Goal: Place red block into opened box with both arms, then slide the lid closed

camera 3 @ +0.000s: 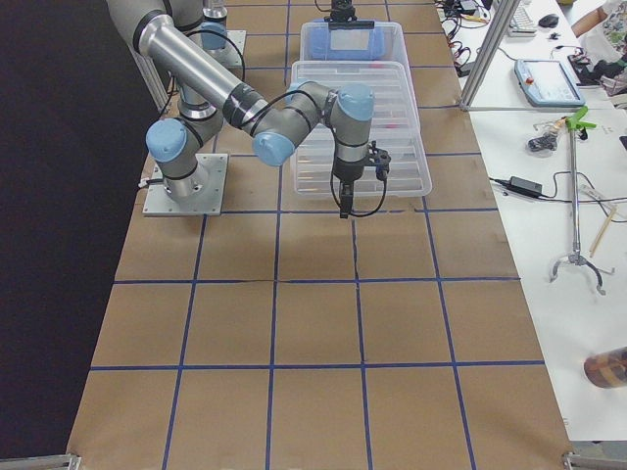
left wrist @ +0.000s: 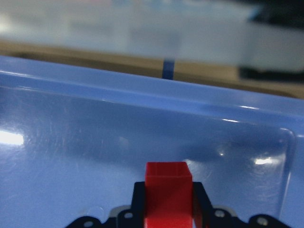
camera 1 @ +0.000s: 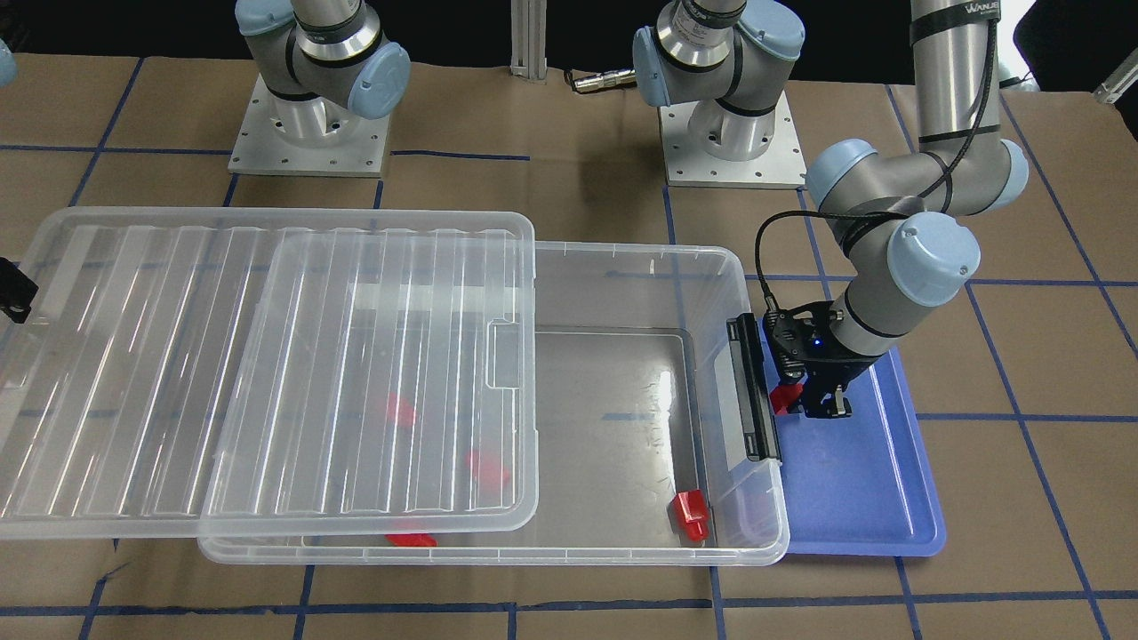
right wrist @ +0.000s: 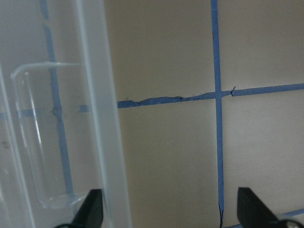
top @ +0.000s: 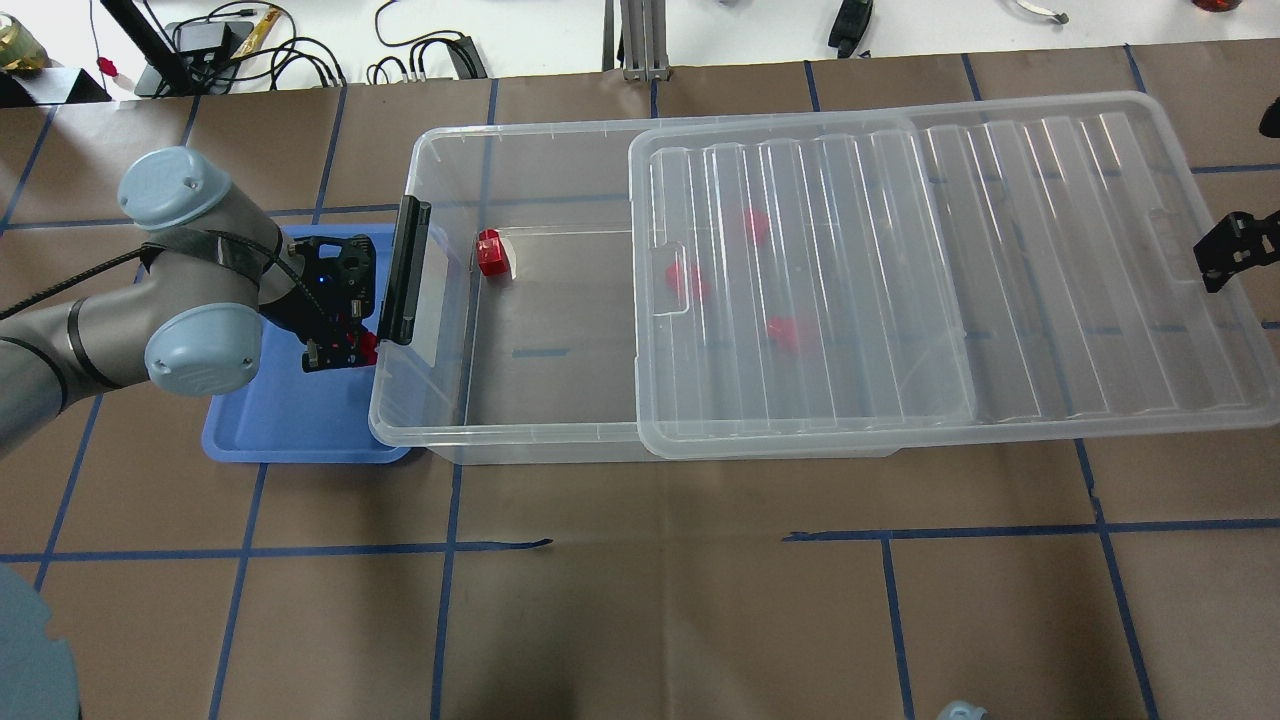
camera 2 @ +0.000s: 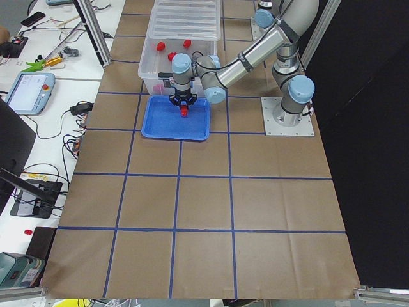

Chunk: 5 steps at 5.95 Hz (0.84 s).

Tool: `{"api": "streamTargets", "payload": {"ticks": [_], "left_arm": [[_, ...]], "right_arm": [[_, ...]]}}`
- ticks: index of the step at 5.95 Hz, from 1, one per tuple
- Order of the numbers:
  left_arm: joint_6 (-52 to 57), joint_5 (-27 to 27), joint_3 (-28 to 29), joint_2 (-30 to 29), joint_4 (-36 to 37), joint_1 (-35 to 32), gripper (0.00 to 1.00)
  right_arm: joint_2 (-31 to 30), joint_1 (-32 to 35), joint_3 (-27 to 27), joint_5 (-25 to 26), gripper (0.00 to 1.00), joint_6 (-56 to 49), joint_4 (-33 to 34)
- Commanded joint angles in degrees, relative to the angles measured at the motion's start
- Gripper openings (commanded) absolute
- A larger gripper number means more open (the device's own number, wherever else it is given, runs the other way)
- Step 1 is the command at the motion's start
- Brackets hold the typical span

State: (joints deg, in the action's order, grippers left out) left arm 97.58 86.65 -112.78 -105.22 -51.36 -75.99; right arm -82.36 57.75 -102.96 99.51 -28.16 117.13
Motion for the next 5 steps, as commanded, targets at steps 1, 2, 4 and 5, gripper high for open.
{"api": "streamTargets", "payload": {"ticks": [1, 2, 4, 5], "left_arm": [[-2.90, -0.07, 4.47, 5.61, -12.20, -1.60, 0.01], [-4.75, -0.08, 8.15, 8.51, -19.15, -3.96, 0.01], [-13.42, -0.08, 16.50, 10.21, -28.33, -11.16, 0.01], [-20.16, -0.08, 18.54, 10.03, -29.23, -15.02, 0.01]], "right_arm": [[-0.08, 0.00, 2.84, -0.11, 1.00, 0.21, -0.23], [-0.26, 0.00, 3.81, -0.37, 1.00, 0.56, -2.85], [-2.26, 0.43, 6.34, -0.28, 1.00, 4.23, -10.20], [-3.24, 1.31, 10.37, -1.15, 1.00, 9.83, -19.74]]}}
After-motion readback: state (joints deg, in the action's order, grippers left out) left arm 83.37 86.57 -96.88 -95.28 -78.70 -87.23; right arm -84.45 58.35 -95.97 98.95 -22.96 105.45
